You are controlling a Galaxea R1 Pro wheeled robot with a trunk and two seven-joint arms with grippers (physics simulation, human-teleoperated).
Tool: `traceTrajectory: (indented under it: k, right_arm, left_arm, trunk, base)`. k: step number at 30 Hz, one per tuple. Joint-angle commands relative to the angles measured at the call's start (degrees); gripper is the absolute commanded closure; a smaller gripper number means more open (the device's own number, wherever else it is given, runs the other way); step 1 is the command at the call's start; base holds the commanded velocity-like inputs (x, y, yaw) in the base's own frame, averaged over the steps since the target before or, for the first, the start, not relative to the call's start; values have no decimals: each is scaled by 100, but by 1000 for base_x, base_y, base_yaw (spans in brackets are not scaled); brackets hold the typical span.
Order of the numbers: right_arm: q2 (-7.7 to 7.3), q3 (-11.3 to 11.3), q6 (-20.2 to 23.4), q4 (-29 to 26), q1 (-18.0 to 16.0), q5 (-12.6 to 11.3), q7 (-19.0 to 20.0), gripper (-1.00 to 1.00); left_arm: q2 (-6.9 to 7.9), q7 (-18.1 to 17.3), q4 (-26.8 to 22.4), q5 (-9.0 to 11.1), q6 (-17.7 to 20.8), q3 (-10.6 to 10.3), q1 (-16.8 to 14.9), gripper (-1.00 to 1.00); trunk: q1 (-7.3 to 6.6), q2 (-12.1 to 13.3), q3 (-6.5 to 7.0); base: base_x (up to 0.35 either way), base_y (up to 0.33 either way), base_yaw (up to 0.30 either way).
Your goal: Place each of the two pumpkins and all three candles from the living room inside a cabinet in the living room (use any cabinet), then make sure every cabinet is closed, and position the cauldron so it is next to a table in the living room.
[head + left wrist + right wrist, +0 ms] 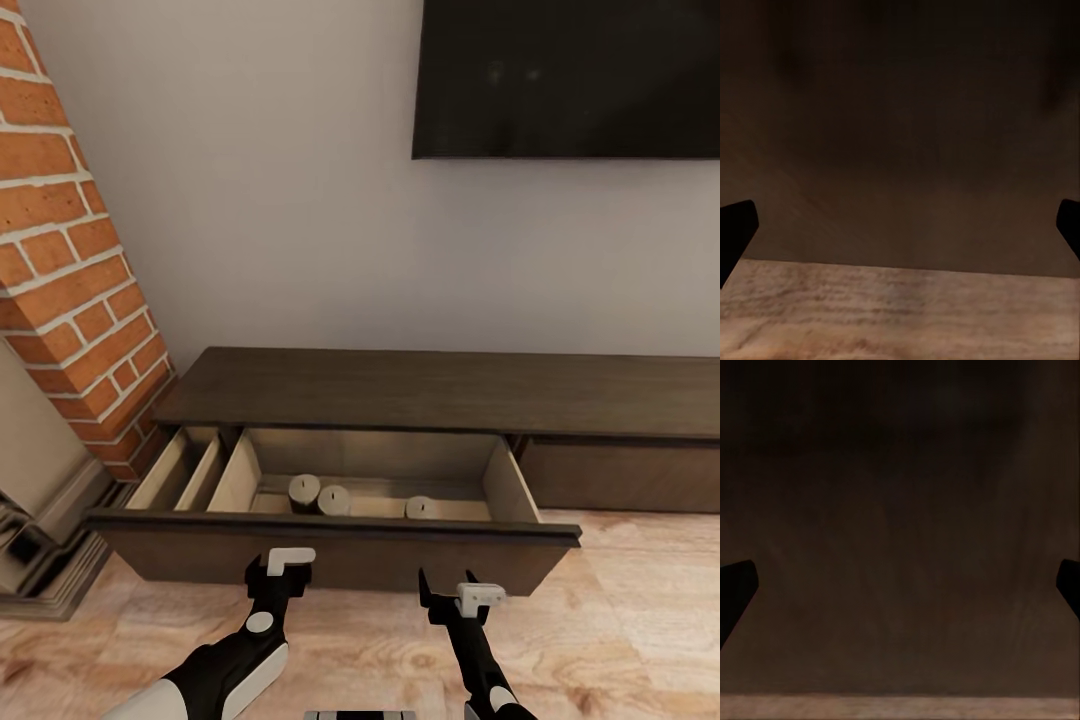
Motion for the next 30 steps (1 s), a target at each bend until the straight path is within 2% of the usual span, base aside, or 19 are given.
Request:
traceTrajectory:
  k: [1, 30]
  right_arm:
    - [-3, 50, -21, 4, -5, -35, -35, -100]
    - [-3, 47, -13, 4, -5, -35, -35, -100]
  left_arm:
    - [6, 35, -6, 61, -37, -48, -8, -100]
    - [9, 34, -6, 68, -31, -34, -8, -100]
  trunk:
    - [0, -2, -5]
    - [0, -2, -5]
  base:
    - [113, 0, 0]
    - [232, 0, 0]
